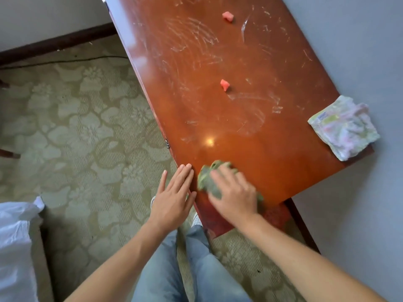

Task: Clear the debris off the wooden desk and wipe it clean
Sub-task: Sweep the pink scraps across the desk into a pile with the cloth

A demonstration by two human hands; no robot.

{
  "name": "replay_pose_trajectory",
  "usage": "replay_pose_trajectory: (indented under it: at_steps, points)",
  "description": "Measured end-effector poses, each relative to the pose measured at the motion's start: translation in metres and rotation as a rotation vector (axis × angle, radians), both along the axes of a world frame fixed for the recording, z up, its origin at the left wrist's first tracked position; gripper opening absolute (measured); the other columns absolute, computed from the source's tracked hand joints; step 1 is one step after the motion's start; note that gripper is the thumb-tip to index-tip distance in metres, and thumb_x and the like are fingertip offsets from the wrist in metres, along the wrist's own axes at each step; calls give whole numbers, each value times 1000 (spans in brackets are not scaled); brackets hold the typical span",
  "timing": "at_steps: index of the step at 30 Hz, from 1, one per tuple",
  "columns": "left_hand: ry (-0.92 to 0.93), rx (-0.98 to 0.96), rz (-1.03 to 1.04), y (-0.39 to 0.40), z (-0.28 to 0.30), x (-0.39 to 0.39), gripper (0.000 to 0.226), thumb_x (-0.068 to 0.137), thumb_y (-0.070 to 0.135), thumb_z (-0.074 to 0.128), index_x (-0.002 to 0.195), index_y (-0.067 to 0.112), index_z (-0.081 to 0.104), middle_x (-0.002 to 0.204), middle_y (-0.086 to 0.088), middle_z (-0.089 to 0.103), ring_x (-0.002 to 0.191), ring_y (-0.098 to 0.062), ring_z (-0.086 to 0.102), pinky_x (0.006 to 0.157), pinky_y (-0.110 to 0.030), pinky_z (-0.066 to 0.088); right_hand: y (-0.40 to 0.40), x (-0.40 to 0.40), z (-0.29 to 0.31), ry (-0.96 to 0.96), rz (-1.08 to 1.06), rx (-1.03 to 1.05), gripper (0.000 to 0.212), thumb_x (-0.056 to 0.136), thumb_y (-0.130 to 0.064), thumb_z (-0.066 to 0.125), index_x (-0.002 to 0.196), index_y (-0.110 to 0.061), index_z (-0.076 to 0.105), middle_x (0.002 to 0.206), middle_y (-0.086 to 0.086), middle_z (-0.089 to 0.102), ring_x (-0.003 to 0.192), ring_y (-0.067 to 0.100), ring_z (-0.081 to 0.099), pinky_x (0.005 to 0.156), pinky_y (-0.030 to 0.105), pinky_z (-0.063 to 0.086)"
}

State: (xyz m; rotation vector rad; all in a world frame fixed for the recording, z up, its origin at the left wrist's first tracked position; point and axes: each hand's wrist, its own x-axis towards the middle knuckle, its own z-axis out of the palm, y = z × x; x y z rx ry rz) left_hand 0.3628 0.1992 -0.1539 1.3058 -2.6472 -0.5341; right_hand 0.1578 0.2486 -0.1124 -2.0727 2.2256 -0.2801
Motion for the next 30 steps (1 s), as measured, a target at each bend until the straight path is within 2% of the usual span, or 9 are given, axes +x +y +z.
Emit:
replay_pose_trajectory:
  at_steps: [3, 5, 8, 9, 14, 19, 21, 26, 30]
  points:
    - [-35, 1, 4, 2, 0, -1, 61, 107, 38, 40, 161, 12, 33, 171, -1, 23, 160, -17, 14, 126, -59, 17, 52, -2, -4, -15, 294, 57, 54, 81, -51, 73, 130, -28, 67, 134, -2, 65, 86, 20, 61, 60, 31, 55]
    - [-62, 5, 9, 2, 2, -1, 62, 109, 42, 37, 162, 12, 31, 172, -1, 21, 160, -16, 12, 127, -59, 15, 58, -25, -5, 42, 177, 33, 51, 83, -49, 73, 129, -28, 70, 133, -3, 66, 85, 20, 62, 59, 31, 56]
    - [-94, 11, 17, 5, 3, -4, 61, 110, 43, 32, 163, 12, 27, 173, -1, 17, 160, -17, 9, 128, -58, 13, 65, -34, -1, 13, -299, 33, 50, 82, -43, 78, 128, -25, 71, 132, -2, 67, 90, 23, 64, 61, 30, 55]
    - [-98, 8, 19, 6, 4, -5, 61, 110, 42, 31, 163, 11, 27, 173, -1, 17, 160, -18, 9, 128, -58, 14, 71, -26, -2, 0, -360, 28, 51, 80, -42, 81, 127, -24, 71, 131, -1, 67, 89, 23, 64, 61, 28, 54]
    - [-111, -30, 75, 9, 9, -15, 66, 104, 37, 33, 161, 5, 30, 172, -10, 19, 160, -26, 11, 127, -57, 15, 86, -6, -4, -5, 135, 51, 52, 80, -45, 76, 127, -25, 69, 128, -1, 67, 84, 20, 62, 57, 33, 57]
    - [-90, -58, 177, 19, 7, -35, 67, 100, 27, 44, 154, -12, 33, 166, -29, 22, 157, -41, 17, 127, -55, 20, -17, -23, 3, 23, -239, 18, 47, 81, -45, 74, 125, -29, 67, 122, -7, 66, 97, 23, 65, 64, 34, 55]
    - [-70, -129, 169, 21, 6, -33, 59, 100, 23, 53, 146, -13, 46, 159, -31, 37, 152, -43, 32, 123, -54, 30, -55, -12, 1, 16, -165, -4, 46, 78, -46, 74, 121, -29, 68, 118, -6, 67, 95, 26, 65, 63, 34, 56]
    - [-39, -260, 137, 24, 4, -21, 49, 103, 28, 59, 135, -9, 61, 143, -27, 57, 137, -40, 54, 115, -51, 41, -98, 3, -1, 71, 379, 29, 49, 73, -47, 76, 118, -27, 69, 120, -3, 68, 92, 27, 67, 62, 35, 57]
    - [-2, -270, 76, 20, 4, -24, 43, 101, 22, 56, 134, -3, 64, 144, -20, 59, 139, -36, 52, 118, -50, 38, -123, -23, 3, 61, -81, 20, 47, 80, -48, 74, 122, -29, 66, 120, -4, 66, 95, 27, 65, 65, 33, 53]
